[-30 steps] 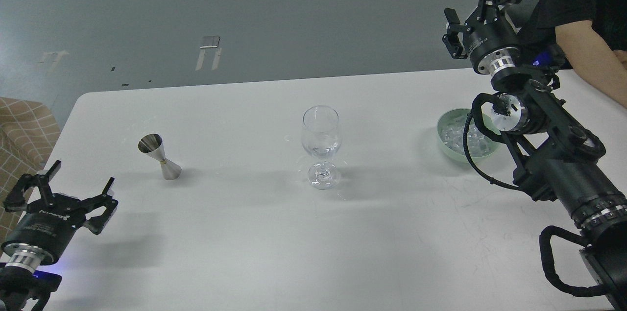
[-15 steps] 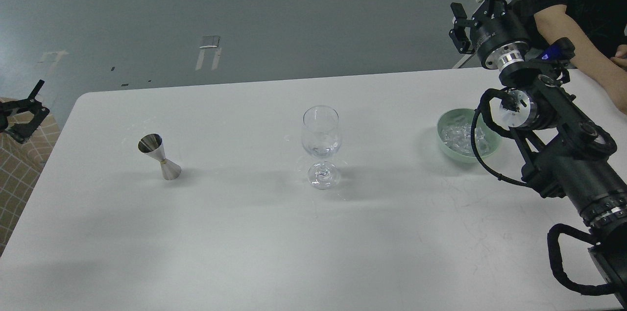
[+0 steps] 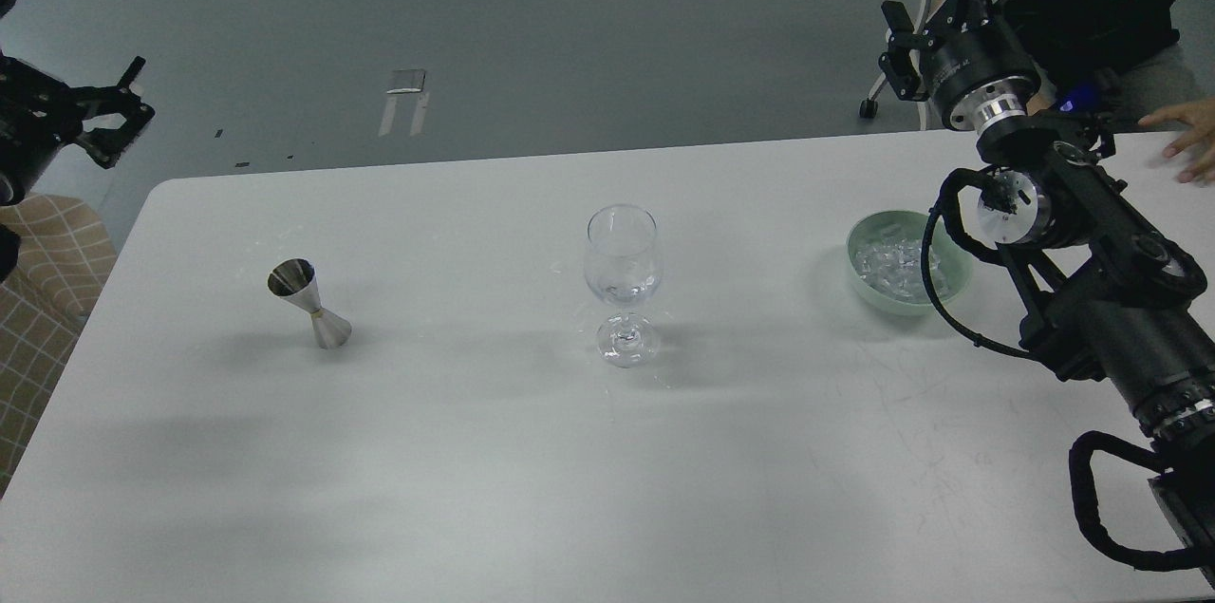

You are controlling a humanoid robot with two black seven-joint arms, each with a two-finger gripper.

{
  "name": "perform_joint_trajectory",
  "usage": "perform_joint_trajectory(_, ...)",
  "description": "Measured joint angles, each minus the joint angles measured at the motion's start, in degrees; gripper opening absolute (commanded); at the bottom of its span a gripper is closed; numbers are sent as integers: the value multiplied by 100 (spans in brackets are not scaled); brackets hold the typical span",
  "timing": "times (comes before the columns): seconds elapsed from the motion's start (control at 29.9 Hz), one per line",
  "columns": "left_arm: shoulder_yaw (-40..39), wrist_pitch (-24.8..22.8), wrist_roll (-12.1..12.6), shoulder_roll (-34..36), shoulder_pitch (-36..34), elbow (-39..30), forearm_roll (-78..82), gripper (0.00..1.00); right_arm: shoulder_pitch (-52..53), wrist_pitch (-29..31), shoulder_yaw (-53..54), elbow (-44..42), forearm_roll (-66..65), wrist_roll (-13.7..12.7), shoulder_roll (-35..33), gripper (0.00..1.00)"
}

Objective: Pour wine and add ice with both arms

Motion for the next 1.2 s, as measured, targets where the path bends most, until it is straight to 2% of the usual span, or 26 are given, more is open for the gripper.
perform_joint_trajectory(0.07, 417, 42, -86, -69, -440, 472, 335, 98, 2, 0, 0, 2, 0, 0, -35, 100)
perform_joint_trajectory(0.17, 901, 57, -397, -237, -1036, 1154, 792, 98, 2, 0, 0, 2, 0, 0, -65, 100)
perform_joint_trajectory(0.23, 1355, 43, -752, -328, -1449, 1613, 1196, 98, 2, 0, 0, 0, -1, 0, -67, 100)
perform_joint_trajectory(0.33, 2267, -13, -1479, -455, -1953, 2333, 1626, 98, 1, 0, -66, -6, -8, 0, -67, 100)
perform_joint_trajectory(0.47, 3316, -277, -2051, -496, -2169, 2708, 1743, 98, -6, 0, -219, -7, -11, 1, -116, 100)
perform_joint_trajectory(0.7, 4205, -1011, -2313, -510, -2141, 2744, 1814, 98, 66, -8, -987, 8, -133, 10, -555, 100)
perform_joint_trajectory(0.84, 4424, -1198, -2825, -665, -2124, 2741, 1766, 98, 147, -45, -1822, 115, -502, 15, -970, 100)
perform_joint_trajectory(0.9, 4418, -1295, -2983, -735, -2123, 2729, 1716, 98, 187, -75, -2319, 244, -941, 27, -1256, 100)
perform_joint_trajectory(1.2, 4382, -1463, -3084, -1031, -2123, 2710, 1673, 98, 76, -655, -3849, 1028, -3797, 58, -2579, 100)
